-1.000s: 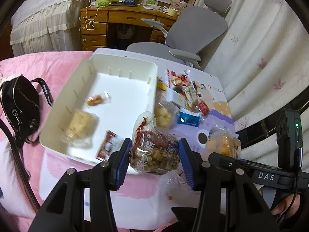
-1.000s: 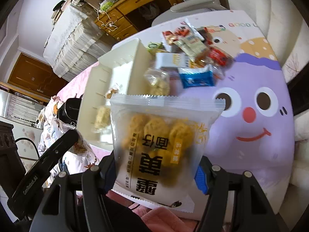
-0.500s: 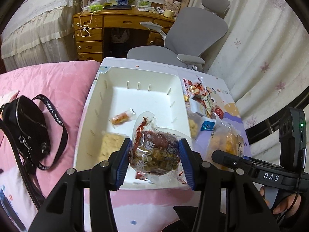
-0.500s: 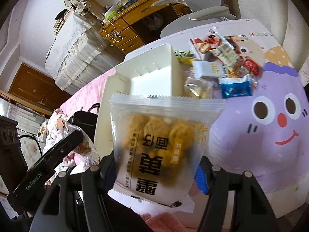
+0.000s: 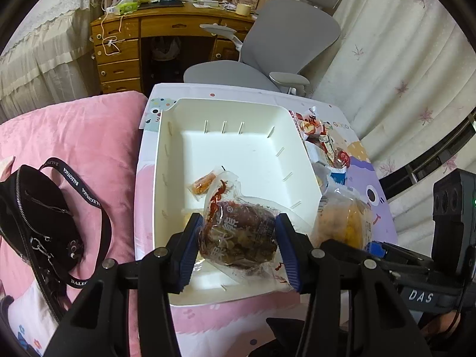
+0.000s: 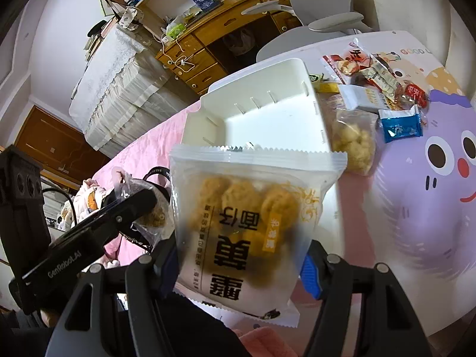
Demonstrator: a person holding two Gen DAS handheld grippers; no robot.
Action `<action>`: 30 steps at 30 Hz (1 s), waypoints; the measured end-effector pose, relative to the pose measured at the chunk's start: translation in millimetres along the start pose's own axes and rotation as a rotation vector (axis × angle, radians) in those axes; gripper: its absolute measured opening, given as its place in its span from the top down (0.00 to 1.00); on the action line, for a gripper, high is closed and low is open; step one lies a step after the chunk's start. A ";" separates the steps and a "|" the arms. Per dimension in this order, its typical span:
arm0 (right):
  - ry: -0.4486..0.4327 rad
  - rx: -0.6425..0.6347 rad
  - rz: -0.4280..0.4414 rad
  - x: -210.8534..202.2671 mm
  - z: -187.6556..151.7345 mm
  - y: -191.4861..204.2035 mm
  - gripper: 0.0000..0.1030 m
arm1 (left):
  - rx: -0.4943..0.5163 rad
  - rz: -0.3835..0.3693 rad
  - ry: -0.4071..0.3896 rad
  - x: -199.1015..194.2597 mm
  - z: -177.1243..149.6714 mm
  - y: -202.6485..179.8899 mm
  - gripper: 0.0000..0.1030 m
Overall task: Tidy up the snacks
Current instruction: 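Lower both packets into the white tray and open both tools, then withdraw both tools from the tray back over the remaining snacks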
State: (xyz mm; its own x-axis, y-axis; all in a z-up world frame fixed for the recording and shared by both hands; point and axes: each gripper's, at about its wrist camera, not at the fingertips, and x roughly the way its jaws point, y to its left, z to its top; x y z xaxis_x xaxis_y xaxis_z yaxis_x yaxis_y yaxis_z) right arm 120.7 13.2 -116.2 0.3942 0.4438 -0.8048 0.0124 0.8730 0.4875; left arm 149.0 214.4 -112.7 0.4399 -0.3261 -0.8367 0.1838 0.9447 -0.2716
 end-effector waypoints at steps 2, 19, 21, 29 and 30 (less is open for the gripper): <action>-0.002 0.007 0.002 3.2 -1.4 2.0 0.23 | 0.007 -0.012 0.010 2.1 -0.6 3.4 0.48; -0.040 0.074 -0.070 -8.0 -20.0 -6.7 0.19 | 0.041 -0.043 0.055 5.7 -9.6 -3.0 0.25; -0.051 0.073 -0.087 -12.9 -23.8 -9.3 0.19 | 0.045 -0.048 0.065 8.1 -11.7 -6.6 0.25; -0.076 0.027 -0.182 -35.5 -41.7 -24.7 0.19 | 0.056 -0.073 0.098 20.2 -20.8 -32.1 0.25; -0.078 0.023 -0.193 -38.0 -43.8 -27.4 0.19 | 0.059 -0.074 0.103 21.7 -21.9 -35.2 0.25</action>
State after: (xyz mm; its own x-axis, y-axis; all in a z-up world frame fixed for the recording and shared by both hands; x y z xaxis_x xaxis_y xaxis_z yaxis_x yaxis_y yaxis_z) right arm 65.2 -18.7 -113.9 0.4521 0.2507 -0.8560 0.1152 0.9352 0.3347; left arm 132.7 174.9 -131.7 0.3309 -0.3865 -0.8609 0.2652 0.9136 -0.3083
